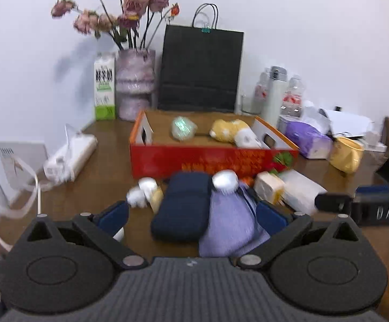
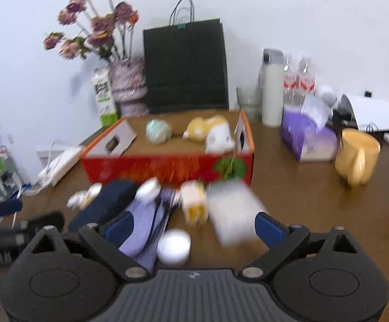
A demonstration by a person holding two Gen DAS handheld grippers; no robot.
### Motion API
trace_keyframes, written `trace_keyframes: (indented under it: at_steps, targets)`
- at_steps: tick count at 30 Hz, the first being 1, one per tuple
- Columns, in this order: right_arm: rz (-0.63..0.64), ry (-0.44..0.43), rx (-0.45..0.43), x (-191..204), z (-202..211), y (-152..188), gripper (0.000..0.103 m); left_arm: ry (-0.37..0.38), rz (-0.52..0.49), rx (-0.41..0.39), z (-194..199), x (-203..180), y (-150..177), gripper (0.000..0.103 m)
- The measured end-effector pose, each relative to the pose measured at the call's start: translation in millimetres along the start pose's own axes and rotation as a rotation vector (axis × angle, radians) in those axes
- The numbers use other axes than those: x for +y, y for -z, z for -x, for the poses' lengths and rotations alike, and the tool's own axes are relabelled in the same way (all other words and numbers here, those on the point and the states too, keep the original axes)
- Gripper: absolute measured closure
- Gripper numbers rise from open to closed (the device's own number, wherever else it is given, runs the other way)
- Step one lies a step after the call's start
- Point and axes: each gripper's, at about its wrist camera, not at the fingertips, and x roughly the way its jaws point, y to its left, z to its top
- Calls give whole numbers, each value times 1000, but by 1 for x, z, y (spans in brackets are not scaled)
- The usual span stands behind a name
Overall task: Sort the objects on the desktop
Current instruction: 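Grasp the braided black cable with the right tool while the left tool grasps the navy pouch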
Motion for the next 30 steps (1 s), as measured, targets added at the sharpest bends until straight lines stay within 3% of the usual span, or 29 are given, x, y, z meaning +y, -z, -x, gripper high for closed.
trace_keyframes:
  at_steps: [5, 8, 10, 19, 23, 28, 30]
  targets:
    - [114, 4, -50, 19, 23, 54, 6, 2, 22, -27, 18, 7, 46, 0]
    - [168, -18, -40, 25, 22, 70, 6, 47, 70, 43, 10, 13, 56, 0]
    - [172, -22, -9, 27, 17, 72, 6, 84, 89, 104, 2, 17, 58, 0]
    - [230, -89, 36, 41, 4, 82, 6, 43, 6, -18, 4, 20, 63, 0]
    - [253, -76, 66, 49, -8, 82, 6, 71, 18, 76, -9, 25, 54, 0]
    - [221, -60, 98, 44, -24, 76, 6, 50, 19, 117, -26, 24, 47, 0]
    - [179, -69, 106, 37, -29, 73, 8, 1, 22, 107, -32, 20, 40, 0]
